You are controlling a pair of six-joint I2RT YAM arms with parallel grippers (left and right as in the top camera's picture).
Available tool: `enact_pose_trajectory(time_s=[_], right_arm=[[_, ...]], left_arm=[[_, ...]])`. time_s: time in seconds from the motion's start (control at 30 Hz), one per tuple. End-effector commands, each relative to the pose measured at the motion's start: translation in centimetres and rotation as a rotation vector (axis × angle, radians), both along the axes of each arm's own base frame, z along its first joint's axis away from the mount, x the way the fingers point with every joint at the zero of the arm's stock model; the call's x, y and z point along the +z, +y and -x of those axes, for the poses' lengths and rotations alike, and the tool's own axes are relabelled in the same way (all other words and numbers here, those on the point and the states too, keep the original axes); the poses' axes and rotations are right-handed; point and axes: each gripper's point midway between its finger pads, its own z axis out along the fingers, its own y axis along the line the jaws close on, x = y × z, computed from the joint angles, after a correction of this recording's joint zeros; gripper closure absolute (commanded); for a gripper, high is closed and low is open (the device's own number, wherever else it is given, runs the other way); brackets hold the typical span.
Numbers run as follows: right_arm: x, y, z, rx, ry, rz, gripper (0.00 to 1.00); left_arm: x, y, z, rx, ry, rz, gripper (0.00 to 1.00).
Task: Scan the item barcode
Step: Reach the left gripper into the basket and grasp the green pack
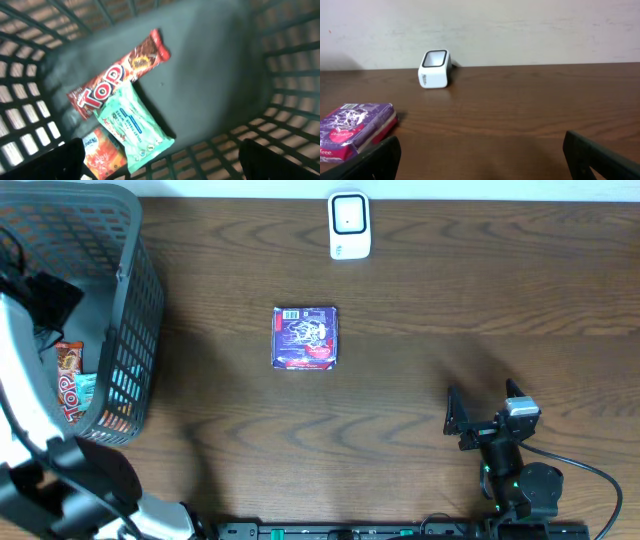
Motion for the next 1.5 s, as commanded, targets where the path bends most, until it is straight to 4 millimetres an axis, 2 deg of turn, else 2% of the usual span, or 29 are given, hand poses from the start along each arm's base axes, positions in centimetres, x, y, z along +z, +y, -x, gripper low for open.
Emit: enact_pose_trajectory(time_s=[0.0, 0.2, 0.37, 0.5, 0.67, 0.73, 0.8, 0.87, 0.9, 0.97, 1.0, 1.07, 1.17, 1.3, 1.37, 1.4, 1.47], right_arm=[[-0.1, -0.3, 0.0, -0.015, 0.002, -0.009, 0.01], [-0.1, -0.3, 0.0, -0.015, 0.002, -0.009, 0.01], [-0.1, -0.3, 0.0, -0.015, 0.002, -0.009, 0.01], [-0.1, -0.3, 0.0, -0.015, 0.002, -0.009, 0.01], [-0.1, -0.3, 0.0, -0.015, 0.002, -0.009, 0.01], [-0.1, -0.3, 0.0, -0.015, 0.002, -0.009, 0.01], [-0.1, -0.3, 0.0, -0.015, 0.002, -0.009, 0.01], [-0.1, -0.3, 0.0, -0.015, 0.002, -0.009, 0.01], [-0.1, -0.3, 0.0, -0.015, 0.002, -0.009, 0.01], [-0.1, -0.3, 0.0, -0.015, 0.002, -0.009, 0.01], [-0.1, -0.3, 0.0, -0.015, 0.002, -0.009, 0.01], [-0.1, -0.3, 0.0, -0.015, 0.002, -0.009, 0.01], [-0.1, -0.3, 0.0, -0.015, 0.002, -0.009, 0.01], [-0.1, -0.3, 0.0, -0.015, 0.002, -0.009, 0.01], [-0.1, -0.3, 0.0, -0.015, 0.002, -0.009, 0.01], [-0.1, -0.3, 0.0, -0.015, 0.002, -0.009, 0.01], [-0.1, -0.3, 0.0, -0.015, 0.002, -0.009, 0.01]], left_arm=[[-4.2, 0.0, -0.1, 0.031, 0.097, 0.068, 0.02], [-10.2, -0.5, 0.7, 0.074, 0.251, 0.162, 0.02], [-13.8, -0.9, 1.5, 0.131, 0.341, 0.219, 0.02], [-15.8, -1.3, 2.1, 0.156, 0.392, 0.247, 0.01], [-17.3, -1.6, 2.6, 0.166, 0.424, 0.266, 0.03], [-17.6, -1.8, 2.9, 0.166, 0.432, 0.27, 0.08], [-17.8, -1.9, 3.0, 0.166, 0.437, 0.272, 0.25], [-17.9, -1.9, 3.1, 0.167, 0.44, 0.274, 0.5], [-17.9, -1.9, 3.1, 0.167, 0.44, 0.274, 0.58], [-17.9, -1.9, 3.1, 0.167, 0.44, 0.274, 0.89], [-17.9, -1.9, 3.1, 0.167, 0.44, 0.274, 0.92], [-17.9, -2.0, 3.1, 0.166, 0.441, 0.275, 0.93], [-17.3, -2.1, 3.1, 0.151, 0.436, 0.285, 0.93], [-12.9, -1.4, 0.8, 0.063, 0.292, 0.254, 0.93], [-9.8, -1.0, 0.0, 0.053, 0.205, 0.208, 0.93], [-7.1, -0.7, -0.6, 0.049, 0.123, 0.163, 0.93], [-3.1, -0.4, -1.1, 0.044, 0.001, 0.095, 0.93]])
